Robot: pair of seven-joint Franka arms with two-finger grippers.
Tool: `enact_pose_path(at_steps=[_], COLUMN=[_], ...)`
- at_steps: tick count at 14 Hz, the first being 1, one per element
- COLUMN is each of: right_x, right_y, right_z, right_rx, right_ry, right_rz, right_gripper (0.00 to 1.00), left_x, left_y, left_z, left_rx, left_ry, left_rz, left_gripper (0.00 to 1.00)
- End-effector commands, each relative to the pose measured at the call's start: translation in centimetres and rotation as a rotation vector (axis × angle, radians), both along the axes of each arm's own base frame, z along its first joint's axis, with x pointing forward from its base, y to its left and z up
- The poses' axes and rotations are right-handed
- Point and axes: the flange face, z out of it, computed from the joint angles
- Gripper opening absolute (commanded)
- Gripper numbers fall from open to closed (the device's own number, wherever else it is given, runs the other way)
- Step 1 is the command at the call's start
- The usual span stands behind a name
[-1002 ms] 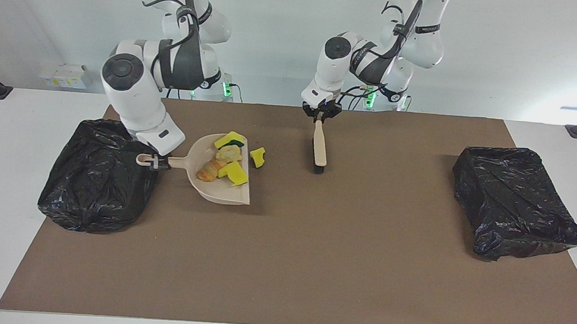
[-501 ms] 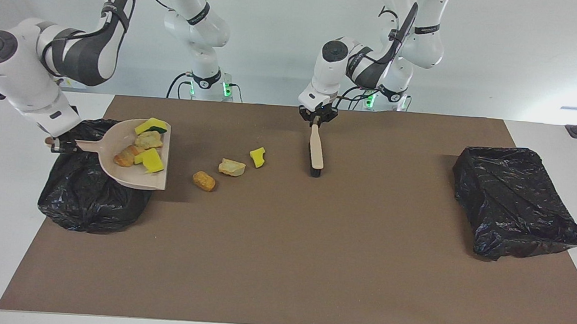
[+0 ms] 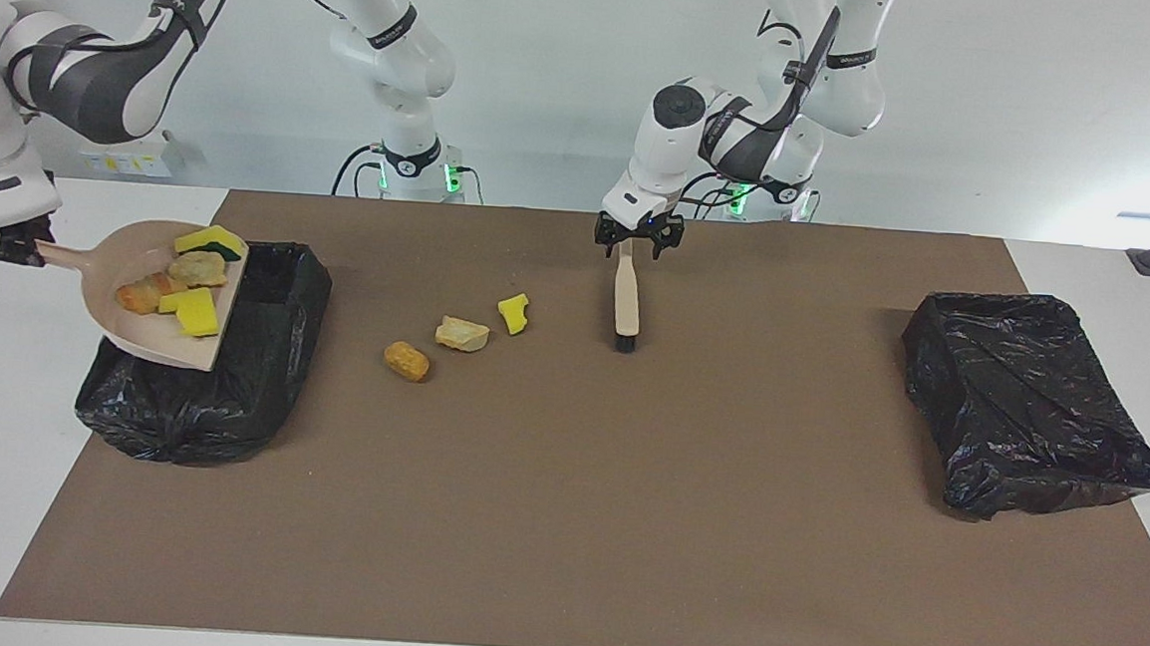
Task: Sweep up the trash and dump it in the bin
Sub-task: 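Tip the dustpan over the black bin with the right gripper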
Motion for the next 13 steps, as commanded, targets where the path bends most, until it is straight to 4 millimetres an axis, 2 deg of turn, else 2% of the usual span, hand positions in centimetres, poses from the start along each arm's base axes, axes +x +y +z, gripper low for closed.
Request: enact_pose_path(at_steps=[1,3,5,7,8,10,11,13], right_x=[-0.4,-0.6,-1.1,-1.5,-2.0,-1.6,-1.5,-0.5], right_y=[1.7,3.1,3.7,5.7,6.0,7.6,7.8,10.1], right_z=[2.2,2.3,2.0,1.6,1.3,1.5,2.0,3.6], right_rx=[-0.103,-0.223,-0.290,-0.355,-0.383,-0.415,-0.416,-0.420], right_ry=[-0.017,-0.015,-0.046,-0.080,-0.092,-0.100,-0.105,-0.117], right_rz=[-0.002,-0.024,-0.086,-0.094,-0.117,-0.099,-0.100,-0.035], right_gripper=[0.00,0.00,0.00,0.00,0.00,0.00,0.00,0.00], left_x=[4.6,7.9,11.2,12.8,13.6,14.2,14.7,15.2], left_y=[3.1,6.0,9.8,13.6,15.6,19.1,20.9,24.0], left_z=[2.3,4.2,6.5,7.8,8.0,8.1,8.0,8.0], left_rx=[-0.019,-0.034,-0.033,-0.028,-0.009,0.020,0.019,0.016], left_ry=[-0.038,-0.058,-0.053,-0.041,-0.050,-0.034,-0.025,-0.015], left_rz=[0.026,0.072,0.071,0.036,0.014,-0.021,-0.046,-0.060], left_gripper=[1.00,1.00,1.00,1.00,1.00,1.00,1.00,1.00])
